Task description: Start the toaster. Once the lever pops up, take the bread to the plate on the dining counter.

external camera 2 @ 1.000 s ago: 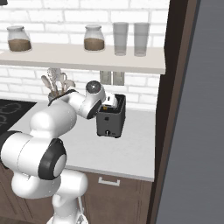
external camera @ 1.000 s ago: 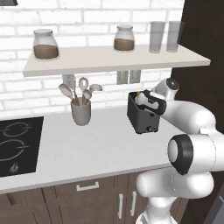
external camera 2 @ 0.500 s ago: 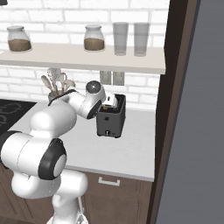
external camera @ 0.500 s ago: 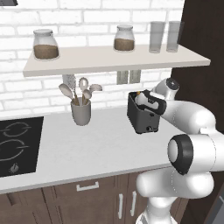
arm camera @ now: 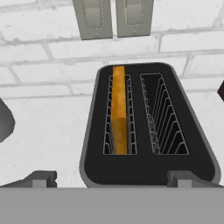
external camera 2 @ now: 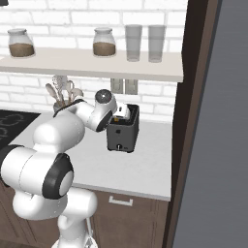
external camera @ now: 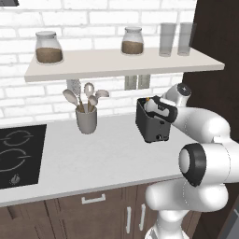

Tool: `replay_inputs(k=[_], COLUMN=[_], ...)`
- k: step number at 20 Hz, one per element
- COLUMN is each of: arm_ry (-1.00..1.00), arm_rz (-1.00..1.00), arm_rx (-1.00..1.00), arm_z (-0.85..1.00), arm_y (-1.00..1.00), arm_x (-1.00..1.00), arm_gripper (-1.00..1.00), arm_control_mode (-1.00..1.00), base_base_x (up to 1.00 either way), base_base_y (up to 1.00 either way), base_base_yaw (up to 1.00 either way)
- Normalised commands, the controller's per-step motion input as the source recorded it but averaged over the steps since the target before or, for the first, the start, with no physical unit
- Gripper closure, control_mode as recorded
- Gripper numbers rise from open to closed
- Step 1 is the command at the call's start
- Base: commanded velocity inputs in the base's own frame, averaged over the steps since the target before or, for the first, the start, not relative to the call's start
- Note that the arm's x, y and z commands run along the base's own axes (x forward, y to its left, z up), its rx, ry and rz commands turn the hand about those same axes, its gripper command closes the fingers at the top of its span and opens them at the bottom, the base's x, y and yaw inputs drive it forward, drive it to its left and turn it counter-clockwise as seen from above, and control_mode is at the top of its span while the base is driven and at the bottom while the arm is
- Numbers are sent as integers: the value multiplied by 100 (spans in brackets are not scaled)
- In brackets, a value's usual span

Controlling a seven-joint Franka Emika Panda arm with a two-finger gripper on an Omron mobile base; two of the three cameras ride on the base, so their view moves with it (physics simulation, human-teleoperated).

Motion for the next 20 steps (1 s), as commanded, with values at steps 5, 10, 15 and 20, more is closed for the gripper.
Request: replay_inputs(k=[5,10,15,20], arm_ry=[0,0,0,2], arm_rz=[0,0,0,0], arm_rx=[0,0,0,0], arm_z=[0,0,0,-6], arm_y=[0,0,0,0], arm_x=[0,0,0,0], arm_gripper=[-100,-100,-100,-100], arm_control_mode=[-100,-100,-100,-100], base_base_x=[0,0,0,0], base_base_y=[0,0,0,0], base_base_yaw=[0,0,0,0])
